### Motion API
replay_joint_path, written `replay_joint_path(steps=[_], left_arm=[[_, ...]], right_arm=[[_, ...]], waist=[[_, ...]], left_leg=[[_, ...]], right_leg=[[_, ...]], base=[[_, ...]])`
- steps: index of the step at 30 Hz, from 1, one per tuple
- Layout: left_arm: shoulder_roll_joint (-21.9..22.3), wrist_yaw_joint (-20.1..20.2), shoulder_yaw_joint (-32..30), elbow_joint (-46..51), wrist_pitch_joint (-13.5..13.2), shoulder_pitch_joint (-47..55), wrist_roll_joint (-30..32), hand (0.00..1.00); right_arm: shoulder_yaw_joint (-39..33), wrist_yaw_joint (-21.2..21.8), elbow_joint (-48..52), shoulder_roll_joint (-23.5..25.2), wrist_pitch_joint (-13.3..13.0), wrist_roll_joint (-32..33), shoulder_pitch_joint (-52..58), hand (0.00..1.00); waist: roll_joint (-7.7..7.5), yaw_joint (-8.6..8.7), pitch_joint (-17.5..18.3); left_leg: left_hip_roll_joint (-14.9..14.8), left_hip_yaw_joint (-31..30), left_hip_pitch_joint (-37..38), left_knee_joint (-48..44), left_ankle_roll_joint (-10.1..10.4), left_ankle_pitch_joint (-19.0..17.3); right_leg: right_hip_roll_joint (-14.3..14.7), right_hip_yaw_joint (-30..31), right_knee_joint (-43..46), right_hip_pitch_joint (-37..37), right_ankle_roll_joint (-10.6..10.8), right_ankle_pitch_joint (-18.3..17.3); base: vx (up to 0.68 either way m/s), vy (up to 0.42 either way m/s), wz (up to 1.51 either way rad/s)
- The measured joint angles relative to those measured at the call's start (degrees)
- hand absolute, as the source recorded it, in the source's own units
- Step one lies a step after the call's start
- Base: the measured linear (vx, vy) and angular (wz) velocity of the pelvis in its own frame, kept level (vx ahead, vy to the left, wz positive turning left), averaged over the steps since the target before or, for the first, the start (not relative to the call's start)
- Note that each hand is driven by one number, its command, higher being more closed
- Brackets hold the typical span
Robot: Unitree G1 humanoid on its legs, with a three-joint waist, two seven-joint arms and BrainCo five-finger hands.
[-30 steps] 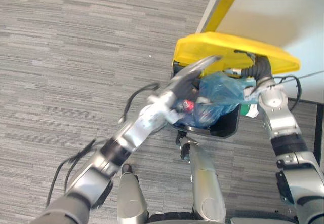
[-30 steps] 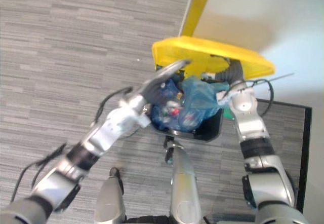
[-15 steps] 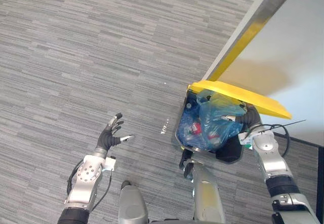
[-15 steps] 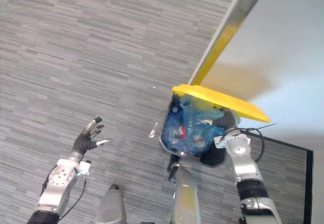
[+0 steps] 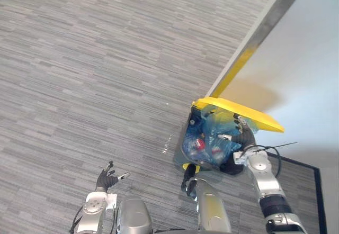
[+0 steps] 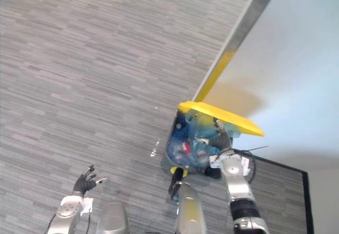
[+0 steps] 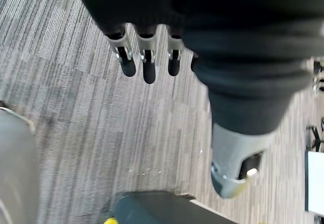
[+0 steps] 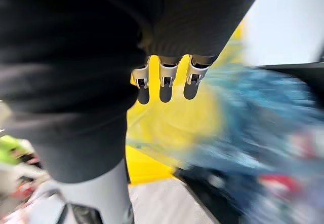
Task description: Gather rubbish on tea table into small bin, then transfer packed bag to large trash can.
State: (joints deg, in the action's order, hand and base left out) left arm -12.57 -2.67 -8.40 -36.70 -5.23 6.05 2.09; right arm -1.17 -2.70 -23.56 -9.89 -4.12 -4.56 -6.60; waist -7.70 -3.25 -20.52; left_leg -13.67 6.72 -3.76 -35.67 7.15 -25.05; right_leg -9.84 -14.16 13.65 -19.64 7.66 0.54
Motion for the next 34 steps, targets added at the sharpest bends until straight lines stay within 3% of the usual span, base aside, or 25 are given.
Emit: replay_joint_path(steps=[1, 3, 4, 5, 7, 9, 12, 15, 24, 28, 34], left_arm=[[0.3, -1.0, -0.9, -1.6, 1.1, -0.1, 0.2, 0.0], [0.4, -1.9, -1.2, -2.5, 1.6, 0.0, 0.3, 0.0], [0.6, -2.3, -1.2, -2.5, 1.9, 0.6, 0.4, 0.0], [1.0, -2.5, -1.1, -2.4, 2.0, 1.1, 0.4, 0.0], [2.1, -3.1, -1.5, -2.9, 2.3, 1.0, 0.4, 0.0], [5.6, -3.7, -1.6, -5.6, 2.8, -0.3, 0.5, 0.0], [8.5, -4.6, -1.7, -7.8, 2.8, -0.4, 0.5, 0.0], [9.2, -5.1, -1.6, -10.6, 3.1, -0.7, 0.0, 0.0], [8.9, -6.0, -1.2, -15.4, 3.3, 0.0, 0.1, 0.0], [9.2, -5.9, -1.1, -17.0, 3.4, 0.1, 0.0, 0.0], [9.2, -5.9, -1.2, -18.4, 3.4, -0.2, 0.0, 0.0]], right_arm=[[0.3, 0.1, 0.0, 1.4, 0.2, -0.9, 2.7, 0.0], [0.3, 0.0, 0.0, 2.5, 0.2, -2.3, 6.5, 0.0], [0.3, -0.1, 0.0, 3.9, 0.2, -2.3, 9.0, 0.0], [0.3, -0.3, -0.5, 5.3, 0.2, -3.7, 11.2, 0.0], [0.2, -0.7, -4.4, 5.9, 0.2, -6.0, 12.2, 0.0], [-1.4, -2.2, -13.4, 5.9, 0.8, -7.3, 12.4, 0.0], [-4.6, -3.5, -24.0, 5.9, 2.3, -8.4, 12.0, 0.0], [-8.0, -4.8, -30.4, 6.0, 4.2, -8.2, 11.8, 0.0], [-10.2, -5.2, -31.4, 6.6, 4.5, -2.5, 11.6, 0.0], [-12.3, -5.1, -31.4, 6.9, 4.5, -0.2, 11.7, 0.0], [-14.4, -5.1, -33.6, 7.1, 4.5, 1.2, 11.3, 0.0]], waist=[[-0.31, 0.75, 0.8], [-0.85, 1.52, 2.0], [-1.57, 2.34, 3.0], [-2.1, 3.2, 4.4], [-2.93, 3.33, 5.3], [-0.5, 3.82, 6.9], [1.35, 3.56, 9.4], [3.94, 3.79, 10.3], [4.14, 3.65, 11.8], [5.03, 3.45, 12.6], [5.23, 3.3, 13.5]], left_leg=[[0.1, 2.0, 0.9, 4.0, -0.8, 2.8], [0.8, 3.9, 2.1, 10.7, -1.3, 7.3], [1.5, 5.0, 3.2, 15.5, -1.4, 10.3], [2.1, 5.6, 2.7, 17.9, -1.3, 11.8], [3.1, 7.4, 2.8, 19.4, -1.0, 13.0], [3.4, 10.1, 4.2, 23.5, -1.5, 15.4], [4.7, 14.8, 5.8, 27.1, -1.4, 16.7], [5.2, 16.5, 5.8, 27.7, -1.7, 17.5], [7.6, 16.0, 7.5, 31.0, -1.8, 18.6], [8.8, 14.3, 8.3, 31.7, -1.9, 18.6], [9.8, 12.8, 9.5, 32.9, -2.9, 19.3]], right_leg=[[0.9, 1.1, 7.4, -1.2, -2.0, 0.6], [0.8, -0.4, 18.7, -1.1, -4.2, -2.1], [0.8, -1.3, 24.8, 0.1, -4.7, -5.3], [0.9, -1.4, 26.9, 2.6, -4.0, -5.6], [1.9, -1.2, 21.3, 5.5, -2.9, -7.0], [4.1, -0.2, 10.6, 9.0, -4.0, -6.3], [5.6, 3.7, -2.3, 12.6, -6.2, -4.6], [6.8, 5.8, -9.1, 14.3, -6.1, 0.3], [6.1, 6.8, -18.4, 18.6, -5.5, 6.1], [5.5, 7.0, -19.0, 19.3, -5.1, 6.4], [5.3, 6.8, -19.1, 20.1, -4.8, 6.6]], base=[[-0.31, 0.247, -0.48], [-0.2, 0.18, -0.36], [-0.03, 0.054, -0.33], [0.0, 0.019, -0.4], [-0.02, -0.011, -0.63], [-0.02, -0.027, -0.7], [-0.06, -0.011, -0.78], [-0.12, 0.028, -0.36], [-0.1, 0.007, -0.04], [-0.04, 0.027, -0.01], [0.01, 0.012, 0.02]])
